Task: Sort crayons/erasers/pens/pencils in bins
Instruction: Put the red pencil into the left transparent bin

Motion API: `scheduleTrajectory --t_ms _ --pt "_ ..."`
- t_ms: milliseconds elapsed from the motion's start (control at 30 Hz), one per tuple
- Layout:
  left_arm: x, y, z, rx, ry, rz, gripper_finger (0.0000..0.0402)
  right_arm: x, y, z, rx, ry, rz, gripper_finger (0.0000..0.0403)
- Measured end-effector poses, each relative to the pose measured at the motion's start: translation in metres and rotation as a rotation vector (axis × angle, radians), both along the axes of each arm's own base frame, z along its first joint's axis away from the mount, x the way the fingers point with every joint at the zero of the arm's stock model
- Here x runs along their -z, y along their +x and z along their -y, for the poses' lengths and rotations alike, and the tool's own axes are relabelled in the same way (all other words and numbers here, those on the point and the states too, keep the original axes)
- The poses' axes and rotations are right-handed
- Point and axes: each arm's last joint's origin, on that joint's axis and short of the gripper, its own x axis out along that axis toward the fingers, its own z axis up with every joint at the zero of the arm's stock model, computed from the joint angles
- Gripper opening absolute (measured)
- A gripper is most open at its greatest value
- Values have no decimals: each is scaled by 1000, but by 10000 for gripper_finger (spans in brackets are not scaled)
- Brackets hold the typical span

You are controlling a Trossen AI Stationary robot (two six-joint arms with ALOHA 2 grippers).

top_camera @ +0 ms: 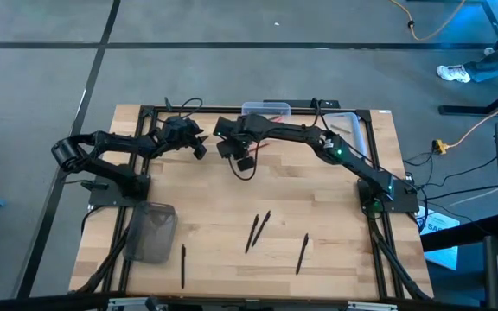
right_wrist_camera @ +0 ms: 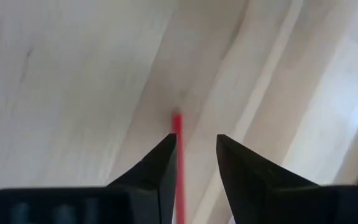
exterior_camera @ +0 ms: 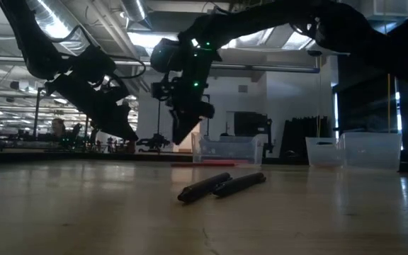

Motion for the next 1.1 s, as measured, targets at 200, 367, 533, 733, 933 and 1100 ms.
scheduleTrajectory --t_ms 200,367,533,733,933,1100 --pt "0 0 0 7 -5 4 141 24 -1 10 -4 80 -46 117" --pt "0 2 2 16 -9 8 141 36 1 14 -5 101 -54 117" --pt "0 4 5 30 -9 8 141 50 0 16 -8 177 -75 117" --pt "0 5 6 39 -4 3 141 51 -1 16 31 238 -70 111" --pt "0 5 6 38 -4 3 141 52 -3 13 56 279 -98 60" --pt "0 5 6 38 -4 3 141 52 -4 12 56 298 -109 16"
